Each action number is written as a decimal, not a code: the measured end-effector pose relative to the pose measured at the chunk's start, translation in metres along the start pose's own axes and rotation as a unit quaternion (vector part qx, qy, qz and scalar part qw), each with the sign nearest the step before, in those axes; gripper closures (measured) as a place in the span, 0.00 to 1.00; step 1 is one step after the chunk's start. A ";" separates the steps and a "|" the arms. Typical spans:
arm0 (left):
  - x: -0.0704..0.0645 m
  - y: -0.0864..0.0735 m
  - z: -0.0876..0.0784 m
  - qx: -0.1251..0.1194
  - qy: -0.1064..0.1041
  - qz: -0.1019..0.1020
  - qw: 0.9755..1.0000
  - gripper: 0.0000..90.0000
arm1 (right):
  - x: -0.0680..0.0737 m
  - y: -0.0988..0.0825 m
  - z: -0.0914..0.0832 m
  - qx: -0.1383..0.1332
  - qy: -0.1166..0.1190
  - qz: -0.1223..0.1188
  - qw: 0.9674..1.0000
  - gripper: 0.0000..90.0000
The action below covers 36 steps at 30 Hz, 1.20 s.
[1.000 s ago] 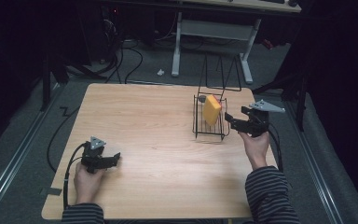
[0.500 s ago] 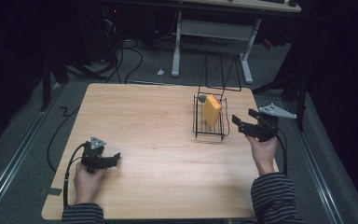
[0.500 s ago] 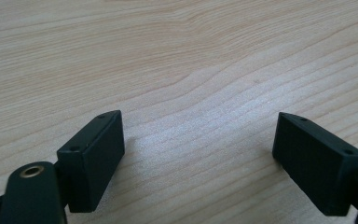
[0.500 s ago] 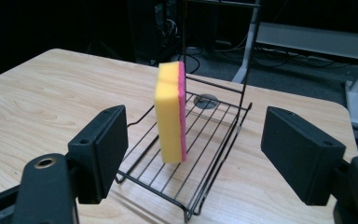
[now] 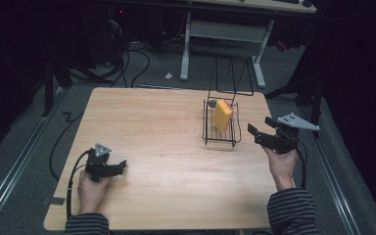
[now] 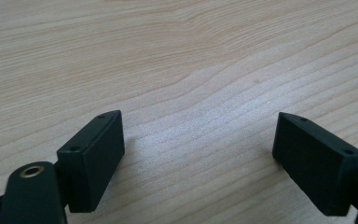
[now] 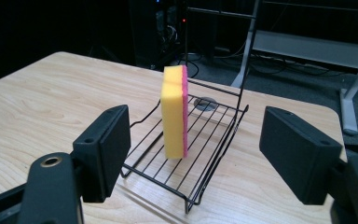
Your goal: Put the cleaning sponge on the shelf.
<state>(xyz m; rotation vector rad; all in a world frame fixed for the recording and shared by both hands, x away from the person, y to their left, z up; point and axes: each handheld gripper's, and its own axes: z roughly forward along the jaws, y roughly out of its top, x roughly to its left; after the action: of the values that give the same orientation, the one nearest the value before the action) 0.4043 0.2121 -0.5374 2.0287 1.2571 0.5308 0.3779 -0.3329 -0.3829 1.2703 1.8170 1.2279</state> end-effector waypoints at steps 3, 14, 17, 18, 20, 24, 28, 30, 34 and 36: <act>0.000 0.000 0.000 0.000 0.000 0.000 1.000 0.19 | -0.002 -0.004 -0.005 -0.003 -0.002 0.003 1.000 0.28; 0.000 0.000 0.000 0.000 0.000 0.000 1.000 0.19 | -0.007 -0.017 -0.022 -0.013 -0.007 0.017 1.000 0.28; 0.000 0.000 0.000 0.000 0.001 0.000 1.000 0.19 | -0.008 -0.020 -0.025 -0.015 -0.008 0.022 1.000 0.28; 0.000 0.000 0.000 0.000 0.001 0.000 1.000 0.19 | -0.008 -0.021 -0.026 -0.015 -0.008 0.022 1.000 0.28; 0.000 0.000 0.000 0.000 0.000 0.000 1.000 0.19 | -0.008 -0.024 -0.028 -0.015 -0.009 0.023 1.000 0.28; 0.000 0.000 0.000 0.000 0.001 0.000 1.000 0.19 | -0.010 -0.028 -0.031 -0.019 -0.012 0.026 0.999 0.28; 0.000 0.000 0.000 0.000 0.000 0.000 1.000 0.19 | -0.011 -0.034 -0.032 -0.019 -0.012 0.030 0.999 0.28; 0.000 0.000 0.000 0.000 0.001 0.000 1.000 0.19 | -0.011 -0.037 -0.033 -0.017 -0.014 0.032 0.999 0.28; 0.000 0.000 0.000 0.000 0.001 0.000 1.000 0.19 | -0.012 -0.043 -0.032 -0.015 -0.015 0.037 0.999 0.28; 0.000 0.000 0.000 0.000 0.001 0.000 1.000 0.19 | -0.012 -0.046 -0.032 -0.014 -0.015 0.040 0.999 0.28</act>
<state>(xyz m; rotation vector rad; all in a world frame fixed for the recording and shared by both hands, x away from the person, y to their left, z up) 0.4043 0.2119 -0.5374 2.0291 1.2570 0.5325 0.3379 -0.3607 -0.4136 1.3497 1.7362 1.2668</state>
